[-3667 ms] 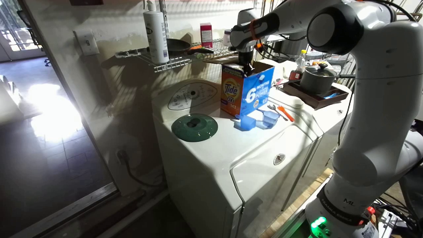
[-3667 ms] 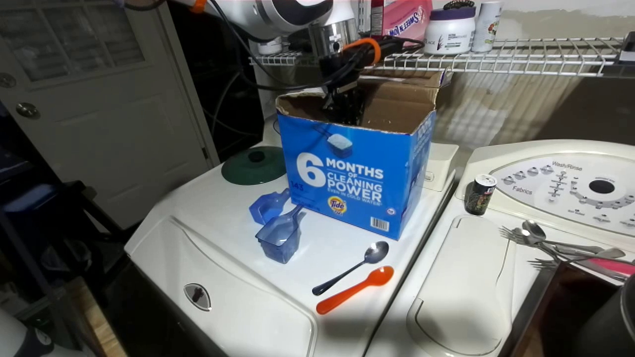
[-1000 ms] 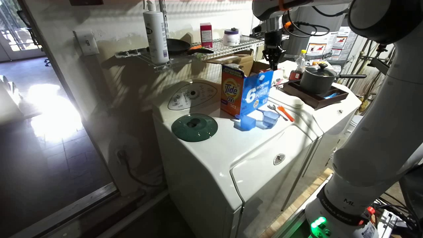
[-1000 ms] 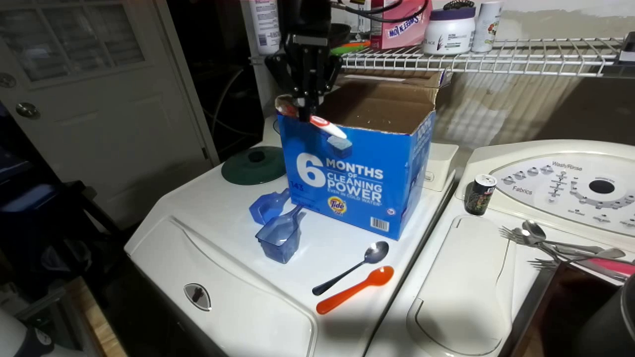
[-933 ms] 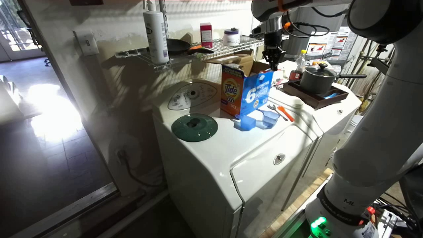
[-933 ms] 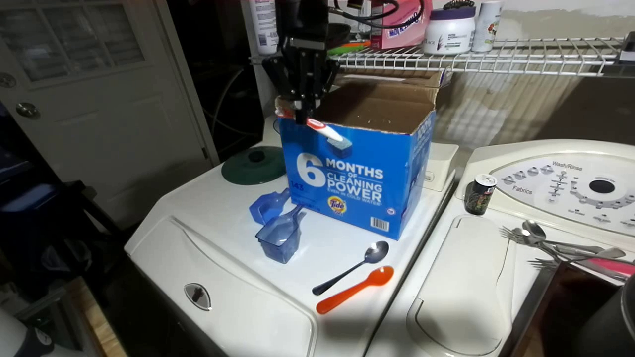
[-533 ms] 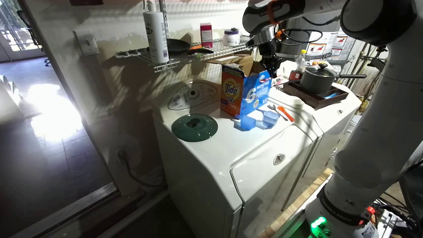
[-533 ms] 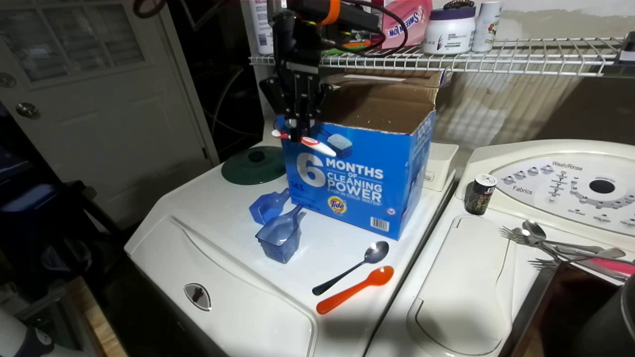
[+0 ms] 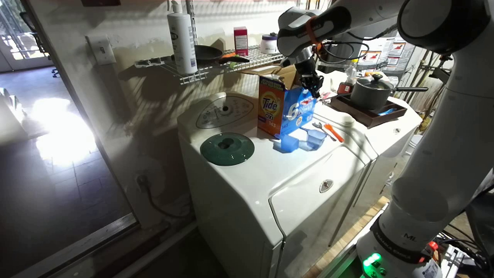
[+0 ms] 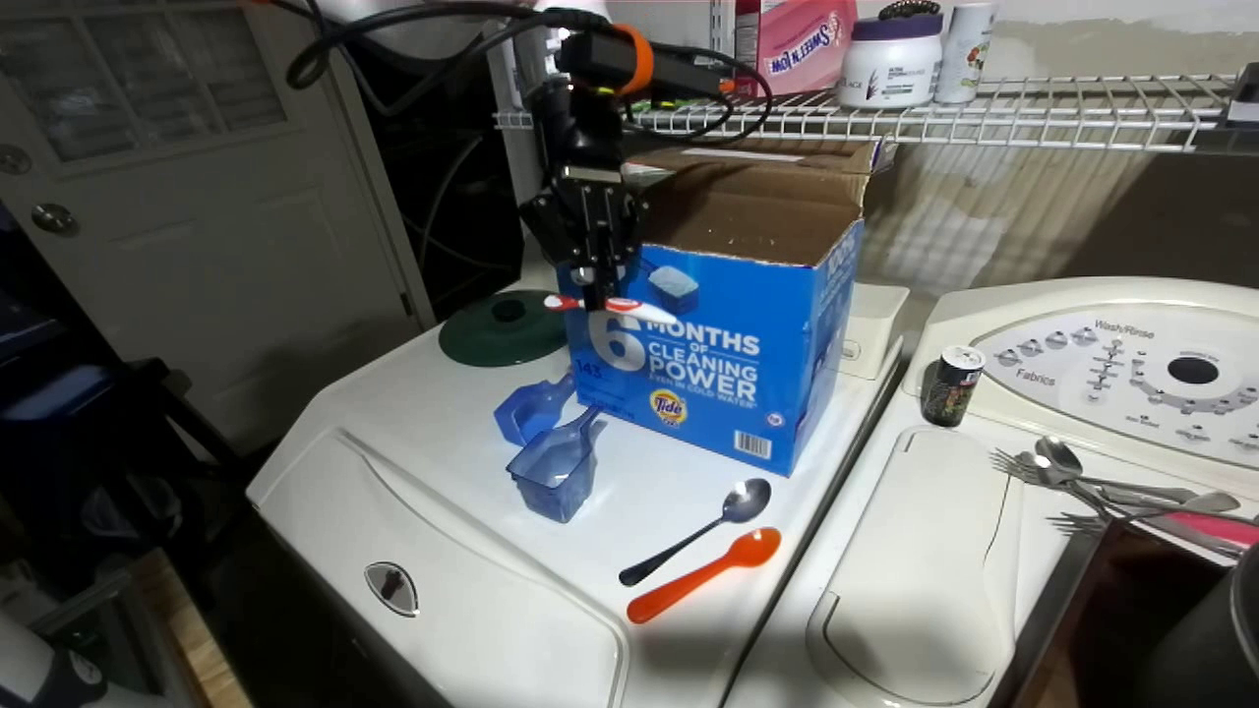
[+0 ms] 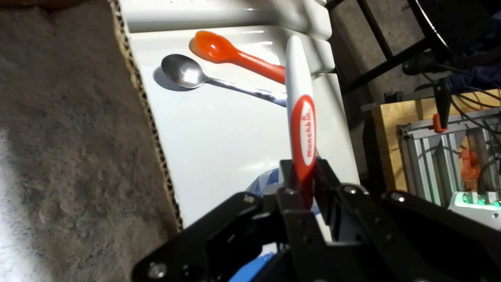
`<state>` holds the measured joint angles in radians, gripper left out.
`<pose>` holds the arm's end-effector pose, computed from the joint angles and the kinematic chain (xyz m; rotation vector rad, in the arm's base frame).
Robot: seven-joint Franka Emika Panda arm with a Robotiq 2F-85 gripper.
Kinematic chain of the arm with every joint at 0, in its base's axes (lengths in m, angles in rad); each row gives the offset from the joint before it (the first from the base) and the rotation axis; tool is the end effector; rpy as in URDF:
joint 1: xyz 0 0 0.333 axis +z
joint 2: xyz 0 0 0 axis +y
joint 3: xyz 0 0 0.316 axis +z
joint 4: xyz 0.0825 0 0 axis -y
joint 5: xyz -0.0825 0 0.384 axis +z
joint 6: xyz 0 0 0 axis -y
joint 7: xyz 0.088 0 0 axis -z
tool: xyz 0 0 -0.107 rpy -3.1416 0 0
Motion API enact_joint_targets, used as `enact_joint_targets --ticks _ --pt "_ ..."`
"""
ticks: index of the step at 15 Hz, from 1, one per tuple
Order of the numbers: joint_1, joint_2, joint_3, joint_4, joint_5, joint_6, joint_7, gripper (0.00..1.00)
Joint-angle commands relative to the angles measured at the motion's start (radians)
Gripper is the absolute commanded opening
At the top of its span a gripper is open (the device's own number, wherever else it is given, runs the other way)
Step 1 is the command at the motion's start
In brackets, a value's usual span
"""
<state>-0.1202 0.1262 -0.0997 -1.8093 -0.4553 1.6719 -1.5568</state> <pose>0.5477 -0.1643 0.4601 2.2168 1.9518 -0.7825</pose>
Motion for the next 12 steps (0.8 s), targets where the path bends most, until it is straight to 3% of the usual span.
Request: enact_joint_targets --ticks 1,5,12 --pt "0.025 -0.089 0.017 -0.130 -0.099 0.109 0.060 0.04" --pt "0.035 -0.159 0.023 -0.242 -0.165 0.217 0.146 0.04" --pt "0.025 -0.293 0.005 -0.426 -0.175 0.352 0.223 0.04"
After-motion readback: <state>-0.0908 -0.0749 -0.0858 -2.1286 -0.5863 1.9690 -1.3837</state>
